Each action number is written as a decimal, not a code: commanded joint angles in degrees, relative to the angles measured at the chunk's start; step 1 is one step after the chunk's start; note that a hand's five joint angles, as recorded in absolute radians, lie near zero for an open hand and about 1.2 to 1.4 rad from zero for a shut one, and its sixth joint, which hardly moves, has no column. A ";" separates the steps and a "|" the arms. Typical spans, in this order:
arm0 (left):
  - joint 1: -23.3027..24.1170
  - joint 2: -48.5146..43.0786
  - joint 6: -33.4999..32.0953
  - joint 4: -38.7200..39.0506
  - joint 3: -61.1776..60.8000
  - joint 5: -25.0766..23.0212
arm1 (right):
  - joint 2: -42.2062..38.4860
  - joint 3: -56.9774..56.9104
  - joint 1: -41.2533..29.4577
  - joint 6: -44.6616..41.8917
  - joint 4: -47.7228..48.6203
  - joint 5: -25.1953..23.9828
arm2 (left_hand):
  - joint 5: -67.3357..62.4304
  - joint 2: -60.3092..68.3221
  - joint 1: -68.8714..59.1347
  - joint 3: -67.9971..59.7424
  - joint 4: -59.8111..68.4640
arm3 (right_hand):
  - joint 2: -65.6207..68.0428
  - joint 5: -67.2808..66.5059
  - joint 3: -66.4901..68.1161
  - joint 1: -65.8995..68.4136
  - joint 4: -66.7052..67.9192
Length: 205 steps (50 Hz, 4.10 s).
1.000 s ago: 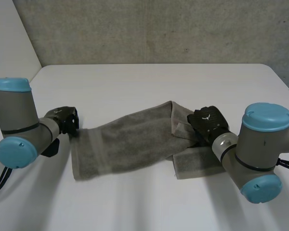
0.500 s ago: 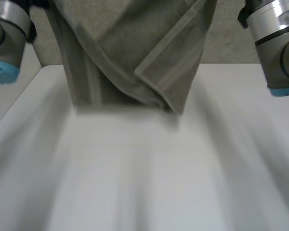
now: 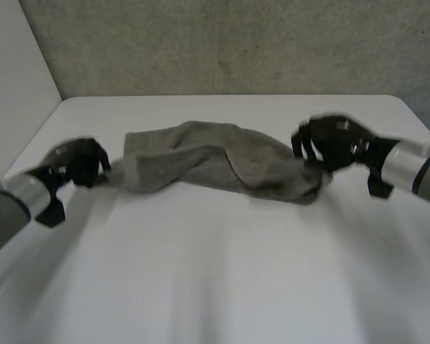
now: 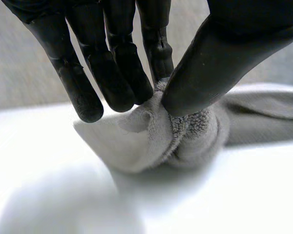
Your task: Fold the towel.
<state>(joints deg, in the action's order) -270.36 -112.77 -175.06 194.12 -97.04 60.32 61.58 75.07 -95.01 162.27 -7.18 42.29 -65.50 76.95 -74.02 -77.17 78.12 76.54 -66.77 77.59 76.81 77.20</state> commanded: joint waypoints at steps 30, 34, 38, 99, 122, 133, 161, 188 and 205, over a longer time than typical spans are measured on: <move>-1.31 9.66 -12.93 -0.49 -16.78 -4.33 | 7.67 17.02 8.97 -20.68 -5.85 8.95 | 44.76 -46.21 43.28 46.43 -47.38 | -48.62 48.84 -49.67 -48.89 -49.27; -1.57 11.78 -12.67 -0.67 -16.78 -4.33 | 11.46 21.53 8.97 -20.50 -2.23 8.42 | 46.61 -48.06 45.14 48.29 -49.24 | -50.31 50.53 -51.36 -50.58 -50.96; -1.57 15.72 -12.41 -0.58 -16.78 -4.33 | 18.55 29.58 8.79 -20.50 3.82 6.85 | 48.62 -50.07 47.15 50.30 -51.25 | -50.14 50.37 -51.19 -50.41 -50.80; 11.00 6.24 -8.19 4.43 -16.52 16.67 | 11.11 45.17 7.38 -27.54 27.66 14.31 | 55.02 -56.47 53.55 56.70 -57.65 | -41.39 41.62 -42.45 -41.66 -42.05; 11.08 6.07 -8.28 4.43 -16.52 16.67 | 8.65 43.94 3.34 -27.45 30.82 17.30 | 55.69 -57.14 54.22 57.37 -58.32 | -37.20 37.43 -38.25 -37.47 -37.86; 11.08 5.98 -8.28 4.43 -16.52 16.67 | 6.71 42.36 2.11 -27.36 31.79 18.79 | 55.70 -57.15 54.22 57.37 -58.32 | -33.82 34.05 -34.88 -34.09 -34.48; 11.08 5.98 -8.28 4.43 -16.52 16.67 | 6.27 39.81 0.62 -25.08 31.79 19.93 | 55.70 -57.15 54.22 57.37 -58.32 | 3.34 -3.12 2.29 3.07 2.69; 11.70 6.07 -8.45 4.34 -17.04 16.58 | 11.28 41.48 7.74 -19.45 31.52 25.74 | 61.25 -62.69 59.77 62.92 -63.87 | 3.46 -3.23 2.41 3.19 2.80; 12.49 6.50 -8.71 3.90 -18.09 16.06 | 11.55 41.92 7.91 -19.36 31.35 25.74 | -4.50 3.05 -5.98 -2.83 1.88 | 3.46 -3.23 2.41 3.19 2.80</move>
<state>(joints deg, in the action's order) -258.19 -106.76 -183.86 198.20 -114.25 76.90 72.87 116.81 -87.30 142.59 24.25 68.02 -56.35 67.97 -66.98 -66.61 66.94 76.21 -65.94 77.47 76.27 77.17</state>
